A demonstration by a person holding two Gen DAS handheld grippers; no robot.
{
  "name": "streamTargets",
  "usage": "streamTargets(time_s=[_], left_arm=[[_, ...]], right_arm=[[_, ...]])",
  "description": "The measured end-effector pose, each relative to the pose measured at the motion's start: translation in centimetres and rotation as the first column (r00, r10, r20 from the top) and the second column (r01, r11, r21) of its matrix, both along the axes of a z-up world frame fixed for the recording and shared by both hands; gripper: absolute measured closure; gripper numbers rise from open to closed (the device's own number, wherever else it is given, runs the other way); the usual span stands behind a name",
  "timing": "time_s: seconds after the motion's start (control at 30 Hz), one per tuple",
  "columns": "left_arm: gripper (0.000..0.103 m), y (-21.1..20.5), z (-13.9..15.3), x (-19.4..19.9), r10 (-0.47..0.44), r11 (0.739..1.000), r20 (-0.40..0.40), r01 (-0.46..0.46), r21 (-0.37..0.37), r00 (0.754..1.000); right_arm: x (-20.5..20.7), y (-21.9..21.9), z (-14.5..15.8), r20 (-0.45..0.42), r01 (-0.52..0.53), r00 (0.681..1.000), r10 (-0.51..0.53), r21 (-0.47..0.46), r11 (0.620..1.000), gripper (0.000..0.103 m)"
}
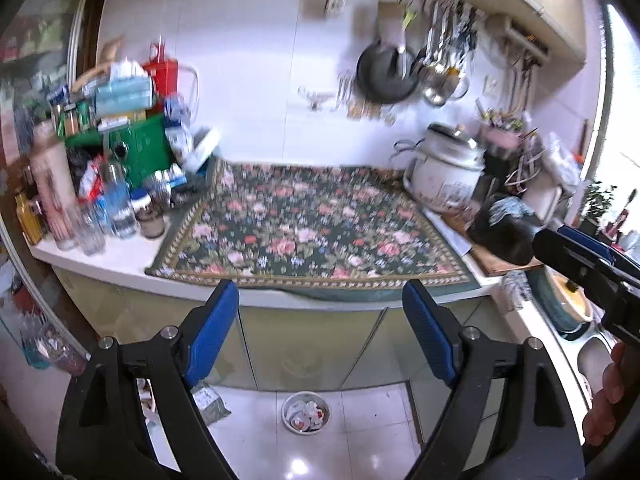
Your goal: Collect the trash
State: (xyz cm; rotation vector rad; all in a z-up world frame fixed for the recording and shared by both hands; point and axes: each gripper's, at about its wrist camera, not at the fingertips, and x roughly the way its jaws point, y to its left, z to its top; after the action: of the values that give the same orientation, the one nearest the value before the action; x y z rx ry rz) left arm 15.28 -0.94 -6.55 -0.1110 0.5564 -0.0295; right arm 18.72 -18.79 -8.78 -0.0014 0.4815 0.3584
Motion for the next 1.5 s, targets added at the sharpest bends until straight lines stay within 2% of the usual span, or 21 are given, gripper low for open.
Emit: streamTargets(time_s=[0.07,0.17,0.23,0.47,0.87,1.5], left_arm=[[0.019,0.3,1.5,-2.4,-0.013,1.0,0.036,0.013,0.016,0.999],[0.009,1.0,2.9,-6.0,-0.021,0.999,0.091,0.017,0.048,0.996],[0.008,1.2,3.4,-7.9,-0.026,0.998,0.11,0.019,0.062,0.994],[0.008,1.5,3.5,-12.4,-0.058,0.995,0.109,0.048,0.086,0.992],[0.008,1.4,3.6,-14.7,-0.063,0.995,0.127,0.053,0.079,0.99],[0.008,1.6,4.3,-14.6,-0.071,0.992,0.163,0.052,0.117,0.984]], right_arm=[[-2.0,0.4,1.1,0.027,0.018,0.999,-0.018,0.007,1.0,0.028],[-5.1,1.3,2.0,0.078,0.053,0.995,-0.054,0.021,0.998,0.022],[-7.1,2.1,2.3,0.103,0.073,0.992,-0.076,0.031,0.997,0.017],[-11.2,3.9,2.2,0.136,0.139,0.981,-0.137,0.0,0.99,0.0],[-14.2,4.0,2.3,0.148,0.159,0.977,-0.153,-0.026,0.987,0.0],[-14.7,4.4,2.2,0.137,0.167,0.977,-0.163,-0.017,0.986,0.0]])
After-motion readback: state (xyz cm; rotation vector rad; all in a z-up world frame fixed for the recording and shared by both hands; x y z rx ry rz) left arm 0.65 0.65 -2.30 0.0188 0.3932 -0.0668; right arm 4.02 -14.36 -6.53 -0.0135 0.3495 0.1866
